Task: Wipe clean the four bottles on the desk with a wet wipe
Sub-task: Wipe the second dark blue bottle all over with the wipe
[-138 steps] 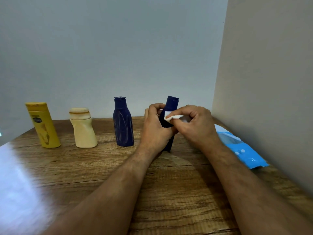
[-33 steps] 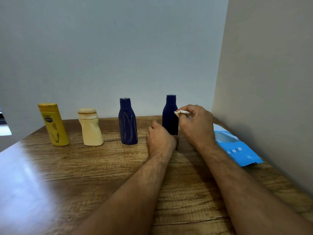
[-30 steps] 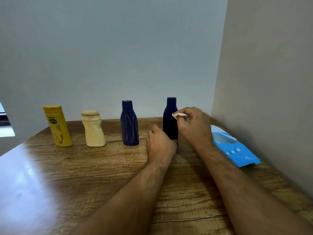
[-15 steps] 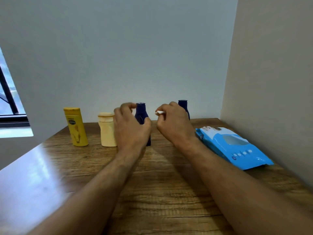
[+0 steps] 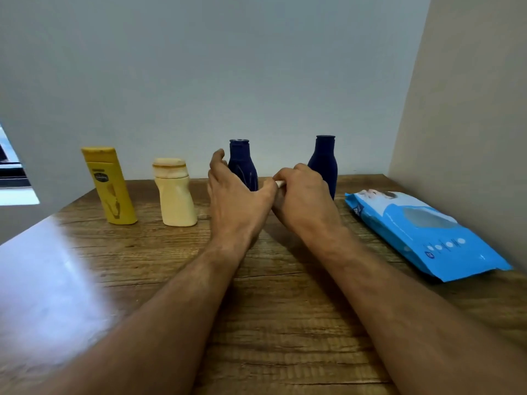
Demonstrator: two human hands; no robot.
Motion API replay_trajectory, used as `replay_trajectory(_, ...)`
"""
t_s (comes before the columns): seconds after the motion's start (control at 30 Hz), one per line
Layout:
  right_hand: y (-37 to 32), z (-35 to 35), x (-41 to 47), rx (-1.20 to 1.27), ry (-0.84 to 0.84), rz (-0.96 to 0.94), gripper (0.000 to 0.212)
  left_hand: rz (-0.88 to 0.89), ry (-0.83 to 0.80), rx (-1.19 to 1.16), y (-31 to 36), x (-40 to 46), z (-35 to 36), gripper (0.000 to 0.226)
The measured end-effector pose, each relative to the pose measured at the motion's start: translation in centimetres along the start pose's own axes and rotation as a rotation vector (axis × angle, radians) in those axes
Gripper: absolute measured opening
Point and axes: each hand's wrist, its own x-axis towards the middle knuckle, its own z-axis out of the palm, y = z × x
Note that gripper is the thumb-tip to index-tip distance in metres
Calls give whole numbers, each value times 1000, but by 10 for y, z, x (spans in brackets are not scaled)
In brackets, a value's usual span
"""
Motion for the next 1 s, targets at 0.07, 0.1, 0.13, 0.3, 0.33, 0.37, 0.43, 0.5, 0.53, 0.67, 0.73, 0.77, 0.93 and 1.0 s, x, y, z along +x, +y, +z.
replay_trajectory(0.07, 2, 1, 0, -2, -39, 9, 15, -44, -35, -32, -5, 3, 2, 105)
replay_trajectory(0.1, 2, 2, 0, -1, -58, 7, 14, -68, -55, -41, -8, 5, 2, 104)
replay_trajectory(0.13, 2, 3, -1, 5, -74, 4, 14, -93, -78, -43, -10, 7, 2, 99)
replay_trajectory(0.3, 8, 5, -4, 59, -112, 62, 14, -160, -165, -38, -15, 10, -1, 62)
replay_trajectory(0.33, 9, 4, -4, 89, -101, 81, 15, -166, -179, -84, -15, 10, -1, 59)
replay_trajectory(0.37, 11, 3, -3, 115, -80, 94, 17, -178, -204, -154, -13, 10, -1, 58)
replay_trajectory(0.43, 13, 1, -1, 164, 3, 99, 20, -209, -259, -295, -11, 9, -2, 61)
replay_trajectory(0.5, 13, -2, -2, 196, 116, 79, 23, -231, -290, -372, -10, 8, -3, 62)
replay_trajectory(0.53, 12, -3, -3, 217, 168, 59, 25, -243, -300, -400, -9, 8, -4, 62)
replay_trajectory(0.67, 8, -8, -7, 333, 257, -17, 28, -360, -371, -606, -9, 9, -8, 59)
replay_trajectory(0.73, 6, -9, -9, 367, 249, -41, 29, -425, -449, -768, -7, 9, -11, 60)
replay_trajectory(0.77, 6, -10, -9, 377, 237, -48, 30, -443, -491, -845, -6, 8, -12, 59)
replay_trajectory(0.93, 5, -8, -11, 421, 159, -69, 31, -510, -575, -976, 4, 1, -19, 49)
replay_trajectory(1.0, 5, -6, -10, 422, 143, -93, 32, -544, -532, -984, 4, 3, -19, 60)
